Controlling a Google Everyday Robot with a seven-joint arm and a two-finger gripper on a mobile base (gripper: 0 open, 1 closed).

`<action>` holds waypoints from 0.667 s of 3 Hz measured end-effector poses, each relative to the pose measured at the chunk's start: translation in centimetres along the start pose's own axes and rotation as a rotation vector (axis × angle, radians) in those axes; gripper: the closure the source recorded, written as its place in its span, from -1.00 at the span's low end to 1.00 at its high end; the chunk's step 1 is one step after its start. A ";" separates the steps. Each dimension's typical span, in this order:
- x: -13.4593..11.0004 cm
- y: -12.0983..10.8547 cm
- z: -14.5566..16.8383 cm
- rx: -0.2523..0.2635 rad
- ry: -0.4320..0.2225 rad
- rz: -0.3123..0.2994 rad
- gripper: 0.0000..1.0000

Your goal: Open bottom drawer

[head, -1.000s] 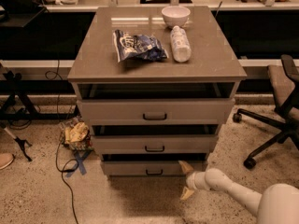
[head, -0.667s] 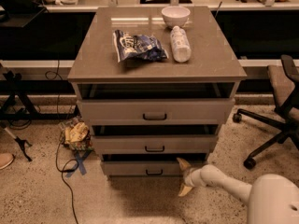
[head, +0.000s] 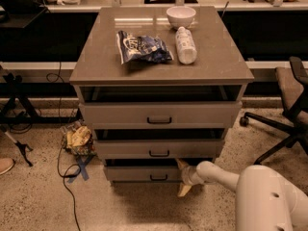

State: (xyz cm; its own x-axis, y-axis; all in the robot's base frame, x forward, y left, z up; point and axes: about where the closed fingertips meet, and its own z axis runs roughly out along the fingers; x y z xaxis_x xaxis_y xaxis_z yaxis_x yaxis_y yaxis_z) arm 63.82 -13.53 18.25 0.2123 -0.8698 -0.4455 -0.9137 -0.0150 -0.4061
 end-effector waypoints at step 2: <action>-1.8 -0.8 1.1 -0.046 -0.015 -0.034 -0.15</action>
Offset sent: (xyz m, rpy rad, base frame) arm 0.0039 0.0274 0.0106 -0.0138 0.0242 0.0801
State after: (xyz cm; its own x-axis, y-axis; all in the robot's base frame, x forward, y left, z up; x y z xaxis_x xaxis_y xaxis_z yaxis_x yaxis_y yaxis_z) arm 64.54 -11.36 18.49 0.2483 -0.8608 -0.4443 -0.9209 -0.0675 -0.3838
